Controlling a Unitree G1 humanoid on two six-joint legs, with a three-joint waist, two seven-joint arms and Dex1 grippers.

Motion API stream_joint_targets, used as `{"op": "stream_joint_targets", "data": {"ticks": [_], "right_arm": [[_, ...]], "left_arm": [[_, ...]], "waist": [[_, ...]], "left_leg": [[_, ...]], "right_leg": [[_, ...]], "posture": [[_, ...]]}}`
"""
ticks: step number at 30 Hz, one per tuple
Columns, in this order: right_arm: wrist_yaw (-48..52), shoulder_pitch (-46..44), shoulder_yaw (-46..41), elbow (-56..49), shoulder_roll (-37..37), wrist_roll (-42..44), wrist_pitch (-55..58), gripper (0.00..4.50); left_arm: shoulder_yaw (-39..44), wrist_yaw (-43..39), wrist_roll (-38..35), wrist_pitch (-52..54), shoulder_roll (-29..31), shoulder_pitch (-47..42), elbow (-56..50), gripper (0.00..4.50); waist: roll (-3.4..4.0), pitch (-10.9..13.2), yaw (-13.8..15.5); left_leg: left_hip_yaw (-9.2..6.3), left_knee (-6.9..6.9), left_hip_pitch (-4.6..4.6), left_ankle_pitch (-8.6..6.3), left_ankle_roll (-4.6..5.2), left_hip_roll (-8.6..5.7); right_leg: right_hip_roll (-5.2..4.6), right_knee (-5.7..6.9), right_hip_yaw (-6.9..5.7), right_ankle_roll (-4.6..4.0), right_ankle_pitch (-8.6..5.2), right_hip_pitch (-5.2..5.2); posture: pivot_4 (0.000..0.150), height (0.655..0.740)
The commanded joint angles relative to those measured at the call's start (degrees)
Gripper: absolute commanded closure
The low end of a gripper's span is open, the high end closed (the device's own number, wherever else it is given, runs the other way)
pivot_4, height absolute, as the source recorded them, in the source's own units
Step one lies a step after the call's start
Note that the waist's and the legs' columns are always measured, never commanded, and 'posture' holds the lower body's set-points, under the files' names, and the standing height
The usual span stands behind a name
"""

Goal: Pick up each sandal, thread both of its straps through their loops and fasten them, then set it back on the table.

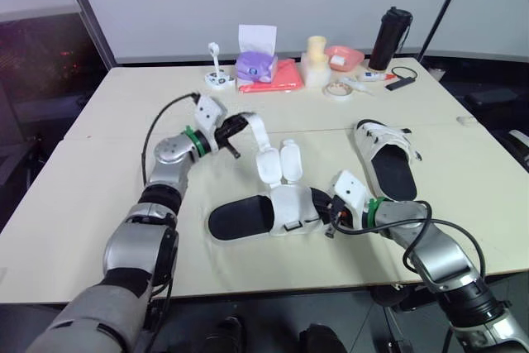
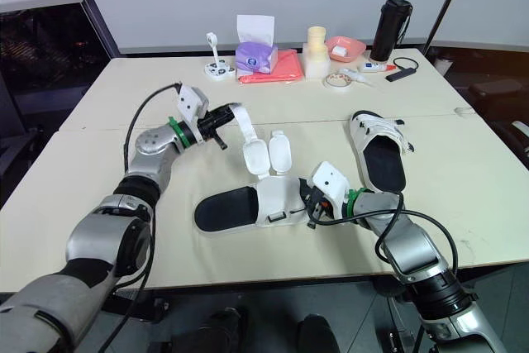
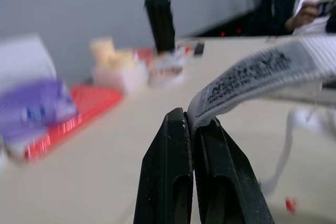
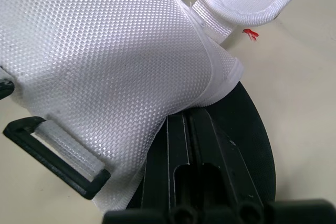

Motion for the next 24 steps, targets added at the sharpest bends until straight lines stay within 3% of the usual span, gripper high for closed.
{"op": "stream_joint_targets", "data": {"ticks": [1, 7, 11, 20, 24], "right_arm": [[0.5, -0.2, 1.1, 0.7, 0.1, -0.9, -0.4, 4.5], [1.0, -1.0, 1.3, 2.0, 0.1, -1.4, -1.3, 4.5], [1.4, -1.6, 1.4, 2.8, 0.2, -1.6, -1.8, 4.5], [2.2, -2.3, 1.7, 4.1, 0.2, -2.1, -2.8, 4.5], [2.3, -2.2, 1.7, 4.3, 0.1, -2.2, -3.0, 4.5]], "left_arm": [[-0.5, -8.2, -5.2, 2.5, -1.4, 0.9, -11.1, 4.44], [-7.6, -19.8, -14.7, 25.3, -0.4, 12.1, -39.3, 4.44], [-11.7, -25.0, -17.2, 34.8, 3.1, 15.9, -49.8, 4.44], [-18.4, -31.5, -9.5, 18.5, 3.6, 17.5, -49.9, 4.44], [-20.6, -34.6, -9.6, 16.7, 3.8, 18.7, -50.4, 4.44]], "waist": [[0.0, 0.0, -0.1], [0.05, 0.0, -0.8], [0.05, 0.0, -1.0], [0.05, 0.0, -0.9], [0.05, 0.0, -0.9]], "left_leg": [[0.0, 0.0, -0.01, 0.0, 0.0, 0.0], [-0.02, -0.05, 0.0, 0.0, 0.0, 0.03], [-0.12, -0.02, 0.0, 0.0, 0.01, 0.04], [-0.09, -0.03, 0.03, 0.0, 0.0, 0.04], [-0.09, -0.04, 0.03, 0.0, 0.0, 0.04]], "right_leg": [[0.0, 0.0, 0.0, 0.0, 0.0, 0.0], [0.01, 0.01, 0.02, 0.0, 0.0, -0.01], [0.02, 0.01, 0.01, -0.01, 0.0, 0.01], [0.0, -0.02, 0.02, -0.02, 0.0, 0.04], [0.0, -0.03, 0.02, -0.03, -0.01, 0.04]], "posture": [[0.15, 0.74], [0.15, 0.74], [0.15, 0.74], [0.15, 0.74], [0.15, 0.74]]}}
